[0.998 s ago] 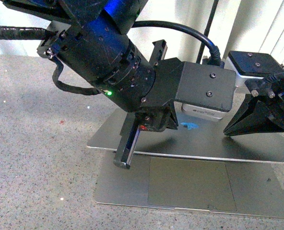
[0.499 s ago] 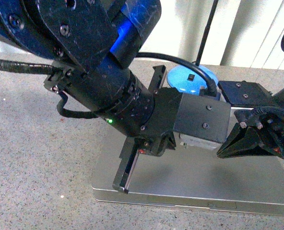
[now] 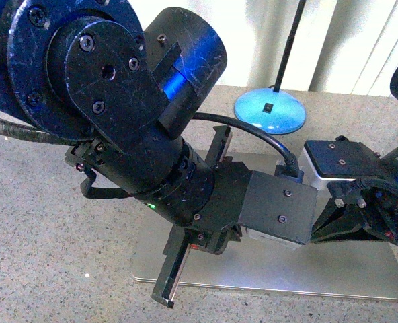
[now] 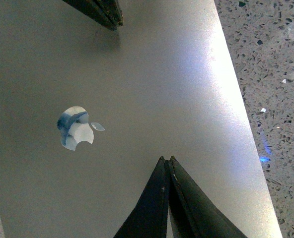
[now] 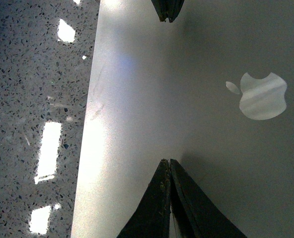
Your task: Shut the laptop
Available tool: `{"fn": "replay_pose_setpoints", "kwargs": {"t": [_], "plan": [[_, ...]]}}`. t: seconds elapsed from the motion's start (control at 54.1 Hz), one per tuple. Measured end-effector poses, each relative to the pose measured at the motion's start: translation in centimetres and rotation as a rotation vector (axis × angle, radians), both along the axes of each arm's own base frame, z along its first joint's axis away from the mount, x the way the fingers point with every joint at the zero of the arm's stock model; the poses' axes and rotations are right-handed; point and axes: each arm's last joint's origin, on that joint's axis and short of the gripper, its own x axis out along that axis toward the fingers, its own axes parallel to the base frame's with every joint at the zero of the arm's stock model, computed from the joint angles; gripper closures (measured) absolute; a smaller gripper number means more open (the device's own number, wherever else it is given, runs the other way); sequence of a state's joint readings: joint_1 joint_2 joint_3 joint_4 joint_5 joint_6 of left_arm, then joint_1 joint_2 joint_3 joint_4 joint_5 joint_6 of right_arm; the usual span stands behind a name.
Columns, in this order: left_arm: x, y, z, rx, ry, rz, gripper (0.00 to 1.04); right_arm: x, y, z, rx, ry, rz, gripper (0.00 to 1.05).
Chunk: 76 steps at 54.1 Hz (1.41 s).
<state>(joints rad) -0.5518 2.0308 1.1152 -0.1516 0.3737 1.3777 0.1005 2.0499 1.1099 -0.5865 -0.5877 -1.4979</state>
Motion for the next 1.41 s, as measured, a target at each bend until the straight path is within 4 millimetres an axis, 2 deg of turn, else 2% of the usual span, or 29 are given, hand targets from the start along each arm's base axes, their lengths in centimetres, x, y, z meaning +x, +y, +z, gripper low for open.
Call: {"fn": "replay_pose_setpoints", "kwargs": {"t": [0.351, 0.61, 0.758, 0.888, 1.017, 1.165, 1.294, 1.405], "plan": [[0.1, 0.0, 0.0, -0.008, -0.001, 0.012, 1.01, 0.0, -0.1, -0.3, -0.011, -0.005, -0.003, 1.02], [0.6, -0.2, 0.9, -0.089, -0.067, 0.06, 1.01, 0.1, -0.1, -0.2, 0.026, -0.05, -0.015, 1.02], [1.1, 0.1, 2.1, -0.184, -0.136, 0.117, 1.01, 0.4, 0.0, 0.6, 0.069, -0.15, -0.046, 1.02], [1.8, 0.7, 3.8, -0.295, -0.209, 0.198, 1.01, 1.0, 0.2, 2.1, 0.12, -0.307, -0.092, 1.02], [2.5, 1.9, 6.5, -0.424, -0.311, 0.345, 1.01, 1.1, 0.3, 3.4, 0.155, -0.438, -0.152, 1.02], [2.7, 4.6, 9.6, -0.55, -0.394, 0.573, 1.01, 0.4, 0.1, 5.6, 0.216, -0.575, -0.248, 1.02], [1.7, 7.4, 11.6, -0.651, -0.381, 0.747, 1.01, -0.6, -0.4, 7.6, 0.271, -0.664, -0.348, 1.02], [0.0, 10.0, 13.4, -0.765, -0.351, 0.865, 1.01, -1.3, -1.0, 9.5, 0.335, -0.741, -0.473, 1.02]]}}
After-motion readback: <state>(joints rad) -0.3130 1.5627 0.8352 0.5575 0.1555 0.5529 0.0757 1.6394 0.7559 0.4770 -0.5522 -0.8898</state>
